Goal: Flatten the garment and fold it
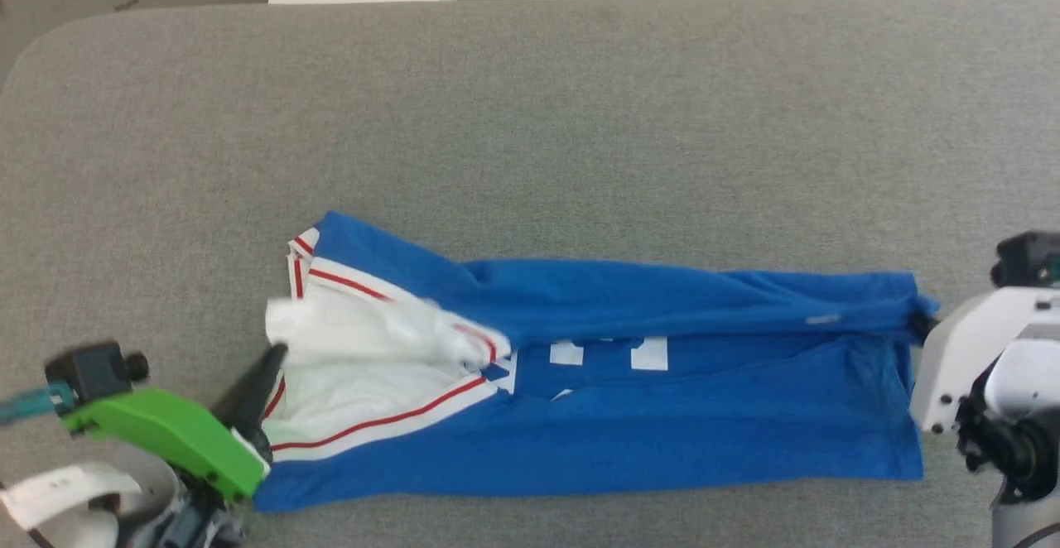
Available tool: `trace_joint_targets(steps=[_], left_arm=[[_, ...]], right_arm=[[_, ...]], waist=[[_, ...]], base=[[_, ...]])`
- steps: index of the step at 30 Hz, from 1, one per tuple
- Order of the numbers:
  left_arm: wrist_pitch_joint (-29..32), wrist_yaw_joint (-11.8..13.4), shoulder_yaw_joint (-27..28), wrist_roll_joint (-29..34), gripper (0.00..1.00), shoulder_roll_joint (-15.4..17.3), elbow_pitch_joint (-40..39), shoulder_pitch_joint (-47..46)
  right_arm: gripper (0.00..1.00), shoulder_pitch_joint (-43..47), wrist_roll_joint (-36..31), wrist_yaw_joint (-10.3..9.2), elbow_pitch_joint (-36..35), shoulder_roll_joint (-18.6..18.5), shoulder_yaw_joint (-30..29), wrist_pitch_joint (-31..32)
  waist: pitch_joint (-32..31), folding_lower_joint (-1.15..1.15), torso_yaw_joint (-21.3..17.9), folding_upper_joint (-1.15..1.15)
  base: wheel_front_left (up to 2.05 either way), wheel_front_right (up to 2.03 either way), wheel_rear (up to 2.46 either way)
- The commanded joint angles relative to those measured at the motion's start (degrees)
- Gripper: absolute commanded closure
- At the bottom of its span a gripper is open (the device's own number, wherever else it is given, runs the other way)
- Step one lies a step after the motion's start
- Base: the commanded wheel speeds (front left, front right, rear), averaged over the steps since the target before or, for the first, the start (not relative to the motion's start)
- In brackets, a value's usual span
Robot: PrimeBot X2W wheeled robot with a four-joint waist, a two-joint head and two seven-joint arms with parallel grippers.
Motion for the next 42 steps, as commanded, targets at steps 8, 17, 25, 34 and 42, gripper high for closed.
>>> trace_joint_targets(steps=[8,17,25,34,42], left_arm=[[1.26,3.0,-2.2,1.78,1.0,-0.16,5.48,3.36],[4.71,9.33,-1.98,3.48,0.0,2.53,4.38,7.94],[3.64,13.8,-0.01,8.05,0.0,6.2,-3.24,7.6],[-26.96,9.07,2.9,25.68,0.0,7.52,-5.73,-1.14],[-33.46,4.16,2.47,40.72,0.0,2.37,-3.98,-5.83]], right_arm=[[1.0,2.45,0.12,-0.1,4.97,0.64,0.32,-2.59],[0.0,4.53,0.93,-0.1,6.11,0.17,-0.6,-6.43],[0.0,7.03,3.13,-0.1,-1.01,-0.48,-3.93,-6.75],[0.0,5.22,3.14,-0.1,-2.95,-0.56,-2.05,-0.87],[0.0,2.65,-0.52,-0.1,4.82,0.08,1.4,1.32]], waist=[[-1.76,0.0,-0.86,0.0],[-6.05,0.0,-1.21,0.0],[-7.72,0.0,-0.95,0.0],[-5.03,0.0,-0.92,0.0],[-2.1,0.0,0.7,0.0]], base=[[0.0,0.0,0.0],[0.0,0.0,0.0],[0.0,0.0,0.0],[0.0,0.0,0.0],[0.0,0.0,0.0]])
